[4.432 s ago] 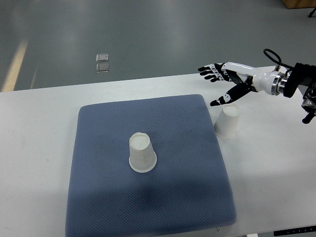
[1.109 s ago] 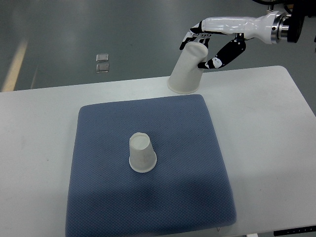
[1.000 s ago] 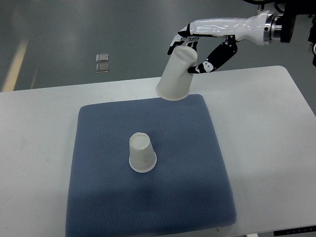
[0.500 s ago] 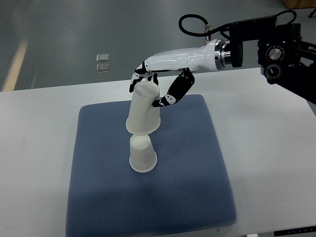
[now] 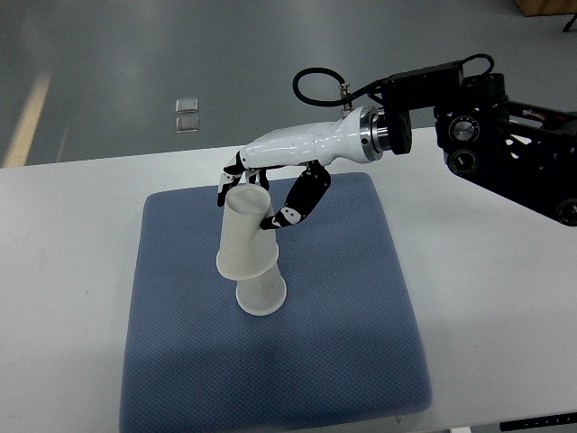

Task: Stack paper cups
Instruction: 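Carry the cup over the cup on the pad and lower it on top, then press the held cup down onto the lower cup and open the right hand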

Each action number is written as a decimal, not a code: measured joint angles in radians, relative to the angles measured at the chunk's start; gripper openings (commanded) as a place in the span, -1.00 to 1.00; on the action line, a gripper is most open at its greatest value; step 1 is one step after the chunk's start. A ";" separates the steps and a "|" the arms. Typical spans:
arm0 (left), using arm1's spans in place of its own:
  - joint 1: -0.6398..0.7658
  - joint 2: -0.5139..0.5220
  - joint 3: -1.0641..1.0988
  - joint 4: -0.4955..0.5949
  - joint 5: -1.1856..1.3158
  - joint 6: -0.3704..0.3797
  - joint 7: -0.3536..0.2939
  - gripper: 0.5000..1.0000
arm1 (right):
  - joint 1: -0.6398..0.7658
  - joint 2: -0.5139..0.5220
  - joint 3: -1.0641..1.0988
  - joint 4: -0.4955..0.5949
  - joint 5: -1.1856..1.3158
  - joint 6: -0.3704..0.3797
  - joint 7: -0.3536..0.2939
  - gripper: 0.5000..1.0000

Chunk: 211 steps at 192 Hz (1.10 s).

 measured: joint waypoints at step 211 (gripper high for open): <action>0.000 0.000 0.000 0.000 0.000 0.000 0.000 1.00 | -0.025 0.015 -0.002 0.001 -0.058 -0.017 0.003 -1.00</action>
